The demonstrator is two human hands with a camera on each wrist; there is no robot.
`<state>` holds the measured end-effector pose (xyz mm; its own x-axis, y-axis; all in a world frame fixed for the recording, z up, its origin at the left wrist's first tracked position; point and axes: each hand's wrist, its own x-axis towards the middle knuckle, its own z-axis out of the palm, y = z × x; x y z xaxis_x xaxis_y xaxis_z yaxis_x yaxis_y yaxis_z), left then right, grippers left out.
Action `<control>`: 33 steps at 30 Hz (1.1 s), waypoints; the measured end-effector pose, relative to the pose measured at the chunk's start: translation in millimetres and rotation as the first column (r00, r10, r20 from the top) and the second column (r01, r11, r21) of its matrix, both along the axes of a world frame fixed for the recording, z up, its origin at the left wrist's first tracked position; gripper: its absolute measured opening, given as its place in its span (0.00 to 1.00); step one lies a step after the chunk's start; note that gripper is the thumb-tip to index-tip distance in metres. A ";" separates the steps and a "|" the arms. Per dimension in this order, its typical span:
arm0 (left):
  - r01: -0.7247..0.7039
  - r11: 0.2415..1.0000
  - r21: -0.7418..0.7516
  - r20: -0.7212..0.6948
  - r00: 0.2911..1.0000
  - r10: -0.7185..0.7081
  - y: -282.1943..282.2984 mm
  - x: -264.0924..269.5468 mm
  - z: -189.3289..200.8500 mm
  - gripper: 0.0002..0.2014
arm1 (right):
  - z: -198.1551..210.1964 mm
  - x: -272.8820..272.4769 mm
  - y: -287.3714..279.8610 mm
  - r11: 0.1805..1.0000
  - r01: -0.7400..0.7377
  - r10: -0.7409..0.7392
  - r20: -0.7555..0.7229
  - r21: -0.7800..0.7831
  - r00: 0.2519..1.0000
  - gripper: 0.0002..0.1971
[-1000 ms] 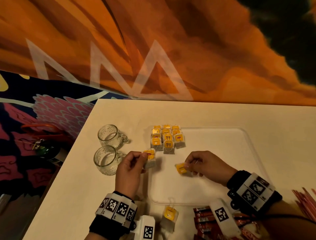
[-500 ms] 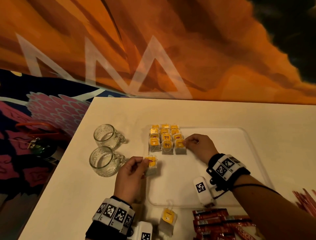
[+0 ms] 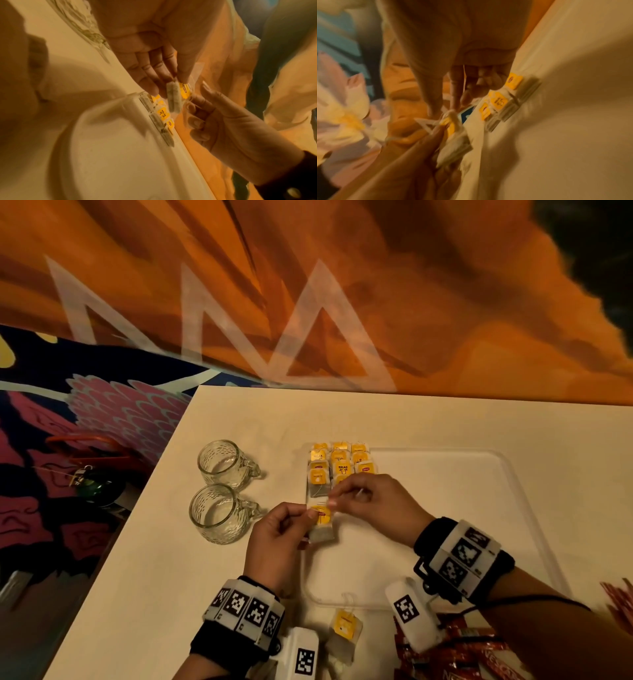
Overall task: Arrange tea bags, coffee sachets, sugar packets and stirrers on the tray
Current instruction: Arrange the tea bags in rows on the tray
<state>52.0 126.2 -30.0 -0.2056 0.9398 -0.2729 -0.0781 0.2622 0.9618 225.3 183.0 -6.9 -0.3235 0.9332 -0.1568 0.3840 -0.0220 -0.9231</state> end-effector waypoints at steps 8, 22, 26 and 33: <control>0.015 1.000 0.007 0.008 1.000 -0.015 -3.9 -11.1 -1.2 0.03 | 3.0 -10.5 1.5 0.967 -0.209 0.161 0.286 0.146 0.945 0.05; -0.051 0.998 -0.019 -0.050 0.998 0.050 -8.4 -37.7 -13.2 0.06 | -11.9 -37.3 41.4 0.980 -0.089 -0.028 0.565 0.179 0.825 0.04; -0.040 0.999 -0.022 -0.064 0.997 0.038 -5.1 -37.8 -14.5 0.06 | -13.1 -39.5 46.0 0.981 -0.060 -0.052 0.550 0.184 0.834 0.06; 0.016 0.999 -0.027 -0.088 0.996 -0.019 4.3 -31.2 -13.4 0.05 | -4.2 -13.5 61.4 0.981 0.099 -0.161 0.409 0.169 0.898 0.05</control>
<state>20.8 130.5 -43.4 -0.2136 0.9361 -0.2794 0.0118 0.2884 0.9574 211.9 244.4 -11.1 -0.1311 0.9847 -0.1150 0.7380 0.0195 -0.6745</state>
